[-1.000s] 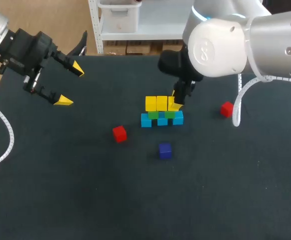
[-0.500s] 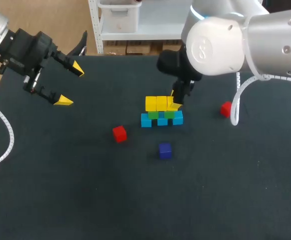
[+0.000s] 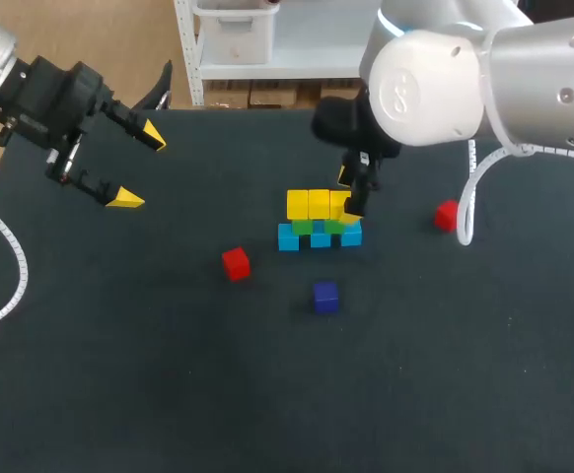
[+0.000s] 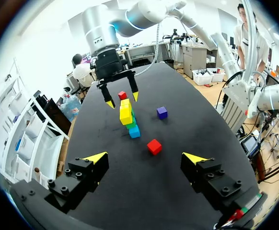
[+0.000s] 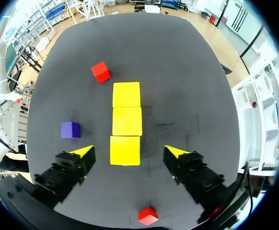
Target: Place the blue cubes, place green cubes on the blue cubes, place the yellow cubes on the green cubes, then place the red cubes on the yellow cubes, and place purple cube on the red cubes.
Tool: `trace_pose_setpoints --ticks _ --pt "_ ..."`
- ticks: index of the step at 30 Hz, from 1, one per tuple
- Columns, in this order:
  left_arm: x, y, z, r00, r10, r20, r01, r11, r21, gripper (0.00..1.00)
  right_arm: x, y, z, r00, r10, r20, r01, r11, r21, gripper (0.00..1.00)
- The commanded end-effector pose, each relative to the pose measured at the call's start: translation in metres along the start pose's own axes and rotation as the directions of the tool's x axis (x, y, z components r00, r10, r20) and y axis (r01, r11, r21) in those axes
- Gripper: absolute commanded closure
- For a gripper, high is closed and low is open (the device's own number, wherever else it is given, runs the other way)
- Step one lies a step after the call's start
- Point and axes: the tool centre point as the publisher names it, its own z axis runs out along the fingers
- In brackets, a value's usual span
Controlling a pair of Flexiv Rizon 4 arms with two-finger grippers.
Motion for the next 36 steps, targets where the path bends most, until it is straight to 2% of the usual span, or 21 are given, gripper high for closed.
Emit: trace_pose_setpoints --ticks 1,3,9,15,16,18,20,21,26,32,36 --pt "0.001 0.0 0.0 1.0 0.003 0.002 -0.003 1.0 -0.003 0.0 0.008 0.001 -0.012 0.999 -0.017 0.049 0.018 1.0 -0.006 0.0" --pt "0.001 0.0 0.0 1.0 0.003 0.002 -0.003 1.0 -0.003 0.0 0.015 0.0 -0.02 0.993 -0.034 0.113 0.036 0.999 -0.012 0.0" --pt "0.001 0.0 0.0 1.0 0.003 0.002 -0.003 1.0 -0.003 0.0 0.046 -0.004 -0.043 0.972 -0.083 0.221 0.074 0.996 0.045 0.0" --pt "0.001 0.0 0.0 1.0 0.003 0.002 -0.003 1.0 -0.003 0.0 0.075 -0.003 -0.053 0.959 -0.132 0.251 0.118 0.991 0.07 0.0" --pt "0.001 0.0 0.0 1.0 0.003 0.002 -0.003 1.0 -0.003 0.0 0.079 -0.004 -0.054 0.948 -0.158 0.277 0.144 0.987 0.071 0.0" --pt "0.001 0.0 0.0 1.0 0.003 0.002 -0.003 1.0 -0.003 0.0 0.09 -0.006 -0.055 0.944 -0.2 0.264 0.19 0.98 0.063 0.0" --pt "0.001 0.0 0.0 1.0 0.003 0.002 -0.003 1.0 -0.003 0.0 0.1 -0.008 -0.055 0.921 -0.258 0.293 0.258 0.965 0.038 0.0" --pt "0.001 0.0 0.0 1.0 0.003 0.002 -0.003 1.0 -0.003 0.0 0.106 -0.01 -0.056 0.918 -0.28 0.281 0.279 0.959 0.043 0.0" --pt "0.001 0.0 0.0 1.0 0.003 0.002 -0.003 1.0 -0.003 0.0 0.134 -0.021 -0.057 0.849 -0.457 0.264 0.468 0.883 0.023 0.0" --pt "0.001 0.0 0.0 1.0 0.003 0.002 -0.003 1.0 -0.003 0.0 0.156 -0.038 -0.05 0.786 -0.571 0.238 0.587 0.81 0.004 0.0" --pt "0.001 0.0 0.0 1.0 0.003 0.002 -0.003 1.0 -0.003 0.0 0.164 -0.044 -0.039 0.759 -0.608 0.231 0.628 0.778 -0.013 0.0"
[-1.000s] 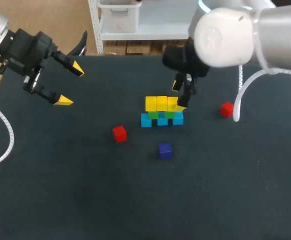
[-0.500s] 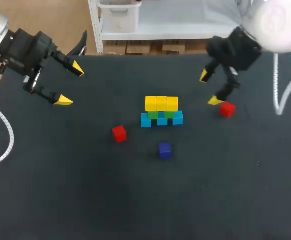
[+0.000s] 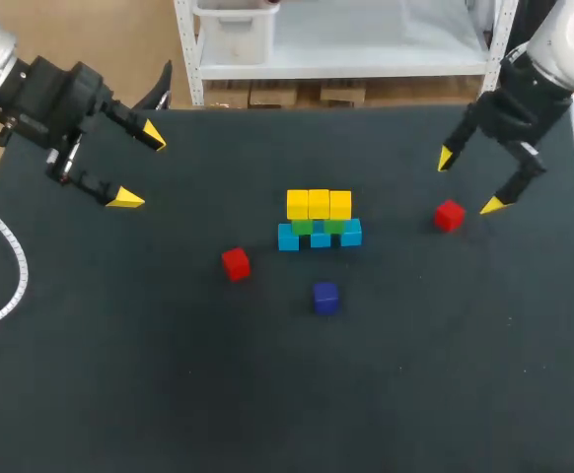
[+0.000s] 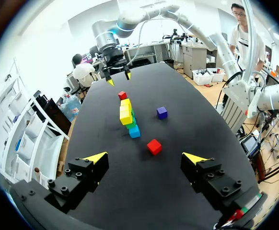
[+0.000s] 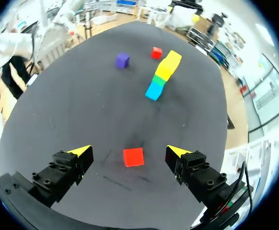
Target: Place the blue cubes, place green cubes on the blue cubes, place the yellow cubes on the green cubes, then place the red cubes on the yellow cubes, and place purple cube on the red cubes.
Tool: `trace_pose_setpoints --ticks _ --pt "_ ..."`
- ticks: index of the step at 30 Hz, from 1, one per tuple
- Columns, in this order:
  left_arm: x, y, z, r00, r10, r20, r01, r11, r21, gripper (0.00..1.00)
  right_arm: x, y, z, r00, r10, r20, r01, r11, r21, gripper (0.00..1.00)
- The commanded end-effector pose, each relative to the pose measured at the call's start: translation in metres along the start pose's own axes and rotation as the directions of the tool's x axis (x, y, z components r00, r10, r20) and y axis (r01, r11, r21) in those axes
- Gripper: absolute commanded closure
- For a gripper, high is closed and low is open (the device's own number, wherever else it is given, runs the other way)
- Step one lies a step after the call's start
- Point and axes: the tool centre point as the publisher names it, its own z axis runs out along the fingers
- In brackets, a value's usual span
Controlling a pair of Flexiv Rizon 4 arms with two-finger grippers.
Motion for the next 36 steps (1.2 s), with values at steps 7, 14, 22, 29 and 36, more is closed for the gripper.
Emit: trace_pose_setpoints --ticks 7,14,22,29,36 --pt "0.001 0.0 0.0 1.0 0.003 0.002 -0.003 1.0 -0.003 0.0 0.023 -0.011 0.027 0.995 -0.053 0.079 0.059 0.996 -0.074 0.0" --pt "0.001 0.0 0.0 1.0 0.003 0.002 -0.003 1.0 -0.003 0.0 0.03 -0.013 0.034 0.993 -0.08 0.082 0.087 0.993 -0.083 0.0" --pt "0.001 0.0 0.0 1.0 0.003 0.002 -0.003 1.0 -0.003 0.0 0.033 -0.008 0.042 0.991 -0.103 0.084 0.112 0.988 -0.107 0.0" --pt "0.001 0.0 0.0 1.0 0.003 0.002 -0.003 1.0 -0.003 0.0 0.032 -0.007 0.047 0.99 -0.105 0.092 0.115 0.987 -0.113 0.04" --pt "0.001 0.0 0.0 1.0 0.003 0.002 -0.003 1.0 -0.003 0.0 0.033 -0.005 0.05 0.99 -0.113 0.088 0.124 0.984 -0.126 0.35"
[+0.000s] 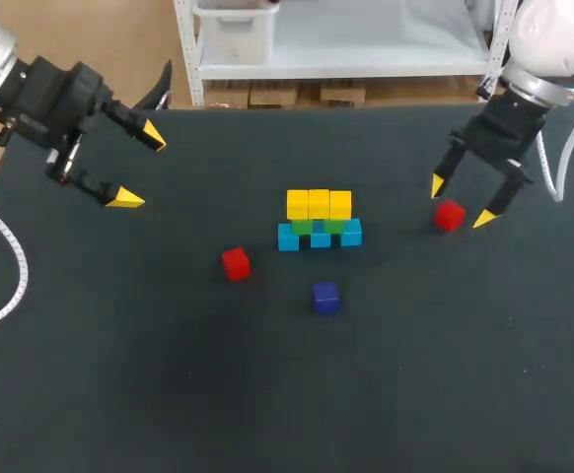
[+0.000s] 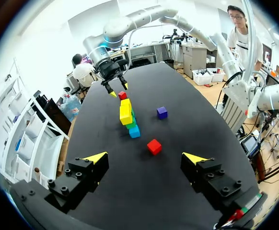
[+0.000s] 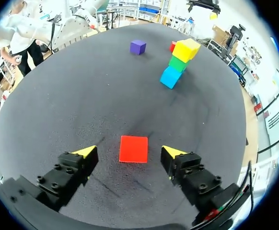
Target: Place the blue cubes, place green cubes on the blue cubes, place the yellow cubes on the green cubes, then place the red cubes on the yellow cubes, and place purple cube on the red cubes.
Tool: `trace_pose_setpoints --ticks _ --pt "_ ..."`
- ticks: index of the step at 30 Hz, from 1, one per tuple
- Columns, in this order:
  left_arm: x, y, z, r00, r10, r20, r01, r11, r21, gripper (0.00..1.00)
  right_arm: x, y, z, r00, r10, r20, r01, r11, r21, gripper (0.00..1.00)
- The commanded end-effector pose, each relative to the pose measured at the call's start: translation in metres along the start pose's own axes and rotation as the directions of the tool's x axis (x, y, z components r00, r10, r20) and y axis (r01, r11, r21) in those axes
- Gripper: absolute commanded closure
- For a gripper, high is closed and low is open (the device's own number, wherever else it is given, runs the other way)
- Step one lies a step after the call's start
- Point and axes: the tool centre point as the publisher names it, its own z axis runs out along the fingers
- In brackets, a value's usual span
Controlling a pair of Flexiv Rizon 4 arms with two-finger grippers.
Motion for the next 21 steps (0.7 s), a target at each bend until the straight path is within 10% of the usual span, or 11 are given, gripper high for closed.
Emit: trace_pose_setpoints --ticks 1,10,14,21 --pt "0.001 0.0 0.0 1.0 0.003 0.002 -0.003 1.0 -0.003 0.0 0.001 0.0 0.002 1.0 -0.003 0.0 0.003 1.0 -0.005 0.38" --pt "0.001 0.0 0.0 1.0 0.003 0.002 -0.003 1.0 -0.003 0.0 0.005 -0.002 0.006 1.0 -0.02 -0.002 0.02 1.0 -0.019 0.6" --pt "0.001 0.0 0.0 1.0 0.003 0.002 -0.003 1.0 -0.003 0.0 0.006 -0.003 0.006 1.0 -0.024 -0.003 0.024 1.0 -0.015 1.0" --pt "0.001 0.0 0.0 1.0 0.003 0.002 -0.003 1.0 -0.003 0.0 -0.006 -0.004 -0.007 0.994 0.109 -0.013 -0.108 0.994 0.028 1.0"
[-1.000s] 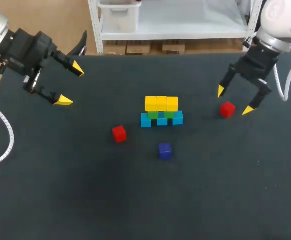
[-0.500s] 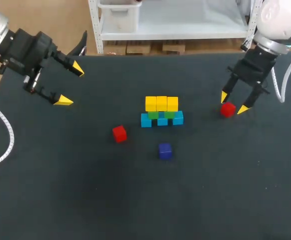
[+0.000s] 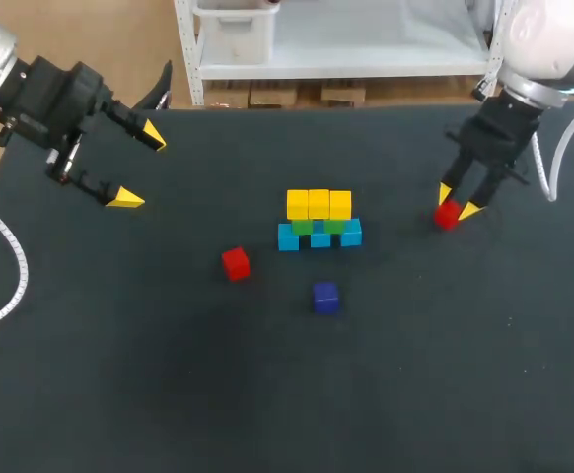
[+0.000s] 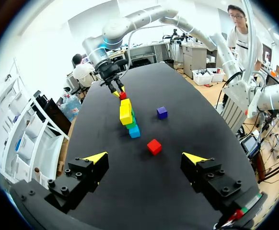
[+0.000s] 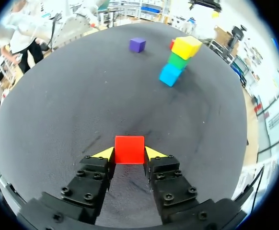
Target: Place the blue cubes, place green cubes on the blue cubes, place the yellow cubes on the green cubes, then place the red cubes on the yellow cubes, and place purple cube on the red cubes.
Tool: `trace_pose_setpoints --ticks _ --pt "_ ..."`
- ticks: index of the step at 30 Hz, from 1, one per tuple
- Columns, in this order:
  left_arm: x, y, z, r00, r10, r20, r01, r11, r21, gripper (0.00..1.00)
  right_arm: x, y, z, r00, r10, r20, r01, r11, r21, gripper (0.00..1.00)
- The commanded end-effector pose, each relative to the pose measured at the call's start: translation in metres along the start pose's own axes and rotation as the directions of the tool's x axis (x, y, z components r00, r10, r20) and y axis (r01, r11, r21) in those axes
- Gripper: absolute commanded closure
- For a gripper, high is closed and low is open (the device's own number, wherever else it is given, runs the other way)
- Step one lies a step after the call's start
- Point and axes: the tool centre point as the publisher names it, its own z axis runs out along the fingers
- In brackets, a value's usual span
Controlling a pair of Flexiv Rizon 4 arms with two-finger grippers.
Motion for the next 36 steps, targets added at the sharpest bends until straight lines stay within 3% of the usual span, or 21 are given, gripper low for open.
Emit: trace_pose_setpoints --ticks 1,4,9,17,23,36 --pt "0.001 0.0 0.0 1.0 0.003 0.002 -0.003 1.0 -0.003 0.0 -0.011 0.004 -0.013 0.991 0.126 -0.035 -0.125 0.992 0.031 1.0" --pt "0.001 0.0 0.0 1.0 0.003 0.002 -0.003 1.0 -0.003 0.0 -0.022 0.003 -0.026 0.952 0.301 -0.053 -0.296 0.952 0.074 1.0" --pt "0.001 0.0 0.0 1.0 0.003 0.002 -0.003 1.0 -0.003 0.0 -0.048 0.002 -0.04 0.835 0.544 -0.083 -0.531 0.836 0.138 1.0" --pt "0.001 0.0 0.0 1.0 0.003 0.002 -0.003 1.0 -0.003 0.0 -0.091 -0.017 -0.051 0.73 0.678 -0.086 -0.648 0.727 0.226 1.0" --pt "0.001 0.0 0.0 1.0 0.003 0.002 -0.003 1.0 -0.003 0.0 -0.116 -0.048 -0.065 0.704 0.706 -0.071 -0.662 0.69 0.292 1.0" --pt "0.001 0.0 0.0 1.0 0.003 0.002 -0.003 1.0 -0.003 0.0 -0.166 -0.09 -0.051 0.734 0.679 -0.027 -0.644 0.708 0.289 1.0"
